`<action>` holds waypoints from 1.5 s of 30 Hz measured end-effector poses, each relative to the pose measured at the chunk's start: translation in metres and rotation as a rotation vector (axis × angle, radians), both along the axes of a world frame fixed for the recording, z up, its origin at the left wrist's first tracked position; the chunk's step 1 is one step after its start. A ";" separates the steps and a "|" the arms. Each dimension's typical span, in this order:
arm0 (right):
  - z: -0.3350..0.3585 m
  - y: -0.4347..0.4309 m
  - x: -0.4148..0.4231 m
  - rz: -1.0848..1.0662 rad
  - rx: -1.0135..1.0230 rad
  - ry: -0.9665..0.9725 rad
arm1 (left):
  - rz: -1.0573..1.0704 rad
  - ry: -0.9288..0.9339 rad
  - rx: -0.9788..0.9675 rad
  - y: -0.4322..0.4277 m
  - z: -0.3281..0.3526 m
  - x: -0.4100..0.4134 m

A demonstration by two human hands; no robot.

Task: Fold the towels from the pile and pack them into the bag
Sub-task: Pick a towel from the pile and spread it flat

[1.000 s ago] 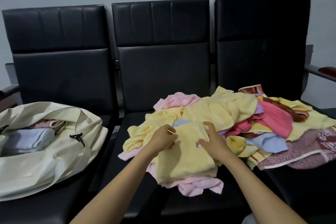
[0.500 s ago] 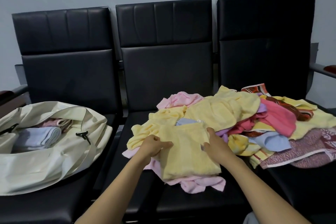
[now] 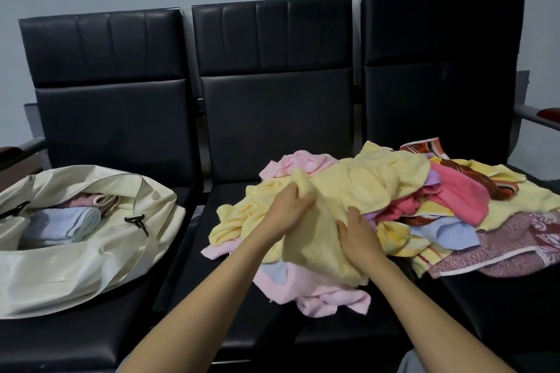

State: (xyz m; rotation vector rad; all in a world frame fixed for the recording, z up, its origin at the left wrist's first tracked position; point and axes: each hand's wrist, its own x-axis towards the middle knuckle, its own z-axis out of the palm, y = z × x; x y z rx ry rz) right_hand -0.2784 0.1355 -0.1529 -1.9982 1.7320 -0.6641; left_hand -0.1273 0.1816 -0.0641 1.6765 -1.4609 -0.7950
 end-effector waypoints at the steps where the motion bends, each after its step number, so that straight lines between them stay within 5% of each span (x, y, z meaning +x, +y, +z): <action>1: 0.001 -0.002 0.001 -0.028 0.000 -0.113 | -0.031 -0.074 -0.042 -0.001 0.014 -0.006; 4: 0.016 -0.001 0.006 -0.068 0.258 -0.599 | -0.076 -0.179 -0.159 -0.008 0.054 -0.015; 7: 0.022 0.005 0.009 0.006 0.472 -1.052 | -0.099 -0.095 -0.137 -0.012 0.078 -0.014; 11: 0.030 0.008 0.006 0.088 0.474 -1.194 | -0.053 0.131 -0.123 -0.012 0.082 0.006; 16: 0.027 -0.004 0.000 0.166 0.433 -1.369 | -0.039 0.004 -0.172 -0.008 0.038 0.053; 19: 0.030 -0.002 0.004 0.254 0.354 -1.276 | -0.073 0.030 -0.083 -0.001 0.008 0.074; 24: 0.027 0.002 0.016 0.298 0.207 -0.850 | -0.176 0.303 0.164 0.016 -0.014 0.093; 31: 0.028 0.006 0.015 0.441 0.245 -0.330 | -0.157 -0.145 0.144 0.022 -0.038 0.110; 45: 0.057 0.021 0.064 0.287 -0.273 0.001 | 0.171 -0.533 -0.327 0.050 -0.030 0.129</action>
